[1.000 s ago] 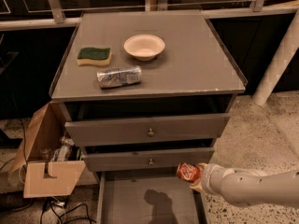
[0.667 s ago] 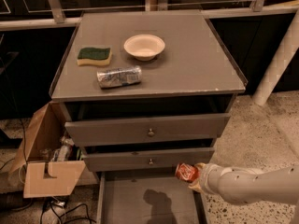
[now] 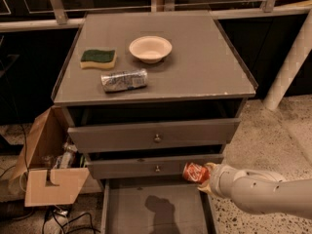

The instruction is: Pick coke can from bottom drawer and place on counter

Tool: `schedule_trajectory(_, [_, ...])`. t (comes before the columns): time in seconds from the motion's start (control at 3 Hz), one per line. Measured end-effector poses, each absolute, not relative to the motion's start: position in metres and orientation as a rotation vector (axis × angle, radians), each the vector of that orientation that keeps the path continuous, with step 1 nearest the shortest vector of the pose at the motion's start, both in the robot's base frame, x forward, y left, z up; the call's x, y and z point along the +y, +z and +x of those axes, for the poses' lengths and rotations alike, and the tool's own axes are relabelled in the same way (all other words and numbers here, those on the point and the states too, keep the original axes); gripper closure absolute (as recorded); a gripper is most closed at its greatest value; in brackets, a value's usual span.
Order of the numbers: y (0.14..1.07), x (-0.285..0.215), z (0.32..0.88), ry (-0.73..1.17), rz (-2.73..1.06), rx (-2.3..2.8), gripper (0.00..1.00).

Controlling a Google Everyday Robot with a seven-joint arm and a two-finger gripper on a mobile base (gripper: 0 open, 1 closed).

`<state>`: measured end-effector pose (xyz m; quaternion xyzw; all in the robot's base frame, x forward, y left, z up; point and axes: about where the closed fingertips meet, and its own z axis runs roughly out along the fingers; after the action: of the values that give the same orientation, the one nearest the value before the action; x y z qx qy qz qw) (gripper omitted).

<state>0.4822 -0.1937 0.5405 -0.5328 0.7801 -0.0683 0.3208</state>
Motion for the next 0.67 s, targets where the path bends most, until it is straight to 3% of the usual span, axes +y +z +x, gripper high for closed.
schedule_trajectory(0.67, [0.5916, -0.1844, 0.4847, -0.224, -1.402, 1.967, 1.0])
